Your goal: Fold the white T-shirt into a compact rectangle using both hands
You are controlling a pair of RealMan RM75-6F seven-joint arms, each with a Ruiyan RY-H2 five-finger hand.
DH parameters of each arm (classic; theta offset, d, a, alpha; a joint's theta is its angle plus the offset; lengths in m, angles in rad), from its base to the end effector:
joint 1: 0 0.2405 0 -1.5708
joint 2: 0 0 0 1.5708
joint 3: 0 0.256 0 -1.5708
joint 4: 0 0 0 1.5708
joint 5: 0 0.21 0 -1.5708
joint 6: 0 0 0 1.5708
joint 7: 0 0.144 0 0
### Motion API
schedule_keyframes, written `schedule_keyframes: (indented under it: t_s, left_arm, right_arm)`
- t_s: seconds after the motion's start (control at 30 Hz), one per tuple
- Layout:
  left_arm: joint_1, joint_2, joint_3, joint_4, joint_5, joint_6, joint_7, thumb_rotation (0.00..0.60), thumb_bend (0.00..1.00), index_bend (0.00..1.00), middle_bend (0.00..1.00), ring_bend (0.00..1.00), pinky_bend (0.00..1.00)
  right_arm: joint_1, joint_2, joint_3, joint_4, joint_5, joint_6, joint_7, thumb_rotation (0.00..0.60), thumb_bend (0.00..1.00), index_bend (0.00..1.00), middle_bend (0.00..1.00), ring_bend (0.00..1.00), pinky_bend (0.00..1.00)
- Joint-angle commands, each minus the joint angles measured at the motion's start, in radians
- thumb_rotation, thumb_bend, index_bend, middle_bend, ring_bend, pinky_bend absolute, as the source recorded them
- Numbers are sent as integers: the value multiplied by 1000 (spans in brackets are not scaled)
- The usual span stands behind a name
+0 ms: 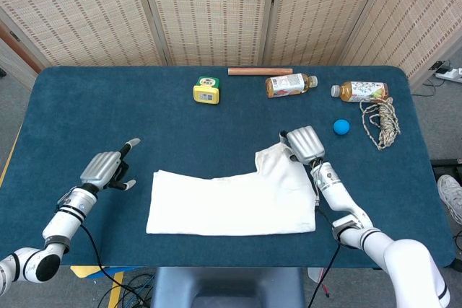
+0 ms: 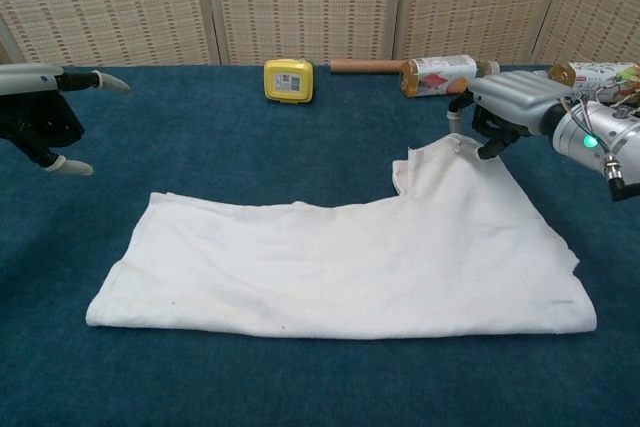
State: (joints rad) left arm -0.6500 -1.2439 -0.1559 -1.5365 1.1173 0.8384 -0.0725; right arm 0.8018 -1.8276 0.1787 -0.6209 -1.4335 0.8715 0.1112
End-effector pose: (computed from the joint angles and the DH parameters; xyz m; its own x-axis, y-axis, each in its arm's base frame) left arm -0.2232 0.3485 0.0704 0.2314 0.3817 0.8949 0.9711 -0.1466 -0.1886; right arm -0.2205 -0.4242 -0.0264 0.5749 -0.1270 0.8083 -0.7918 -0.3355 0.5104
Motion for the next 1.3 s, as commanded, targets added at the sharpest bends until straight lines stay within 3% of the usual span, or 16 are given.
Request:
schedule_keyframes:
  t_s: [0.03,0.2,0.37,0.67,1.3]
  left_arm:
    - [2,2,1,-2,1,2,-1,600,292,0,889,855,974]
    - [7,5,2,-4,3,5,-4,600,292,0,888,855,974]
    - [8,7,0,-3,5,5,-8,600,292,0,888,855,973]
    - [12,4,4,3,6,2,-12,600,292,0,888,855,974]
    - [20,4,7,7,4,1,-18,600,292,0,888,855,973]
  right_arm:
    - [11,9,12,-13,27,-30,-30,600,227,216,900,978,1000]
    - [17,38,22,-67,47,-39,-63,600,117,132,899,975,1000]
    - [31,72,35,-136,63,-54,-69,600,115,132,899,975,1000]
    - [79,81,49,-153,154,-213,-149,600,187,269,898,972,1000]
    - [147,22,54,-77,237,-325,-222,600,291,392,898,972,1000]
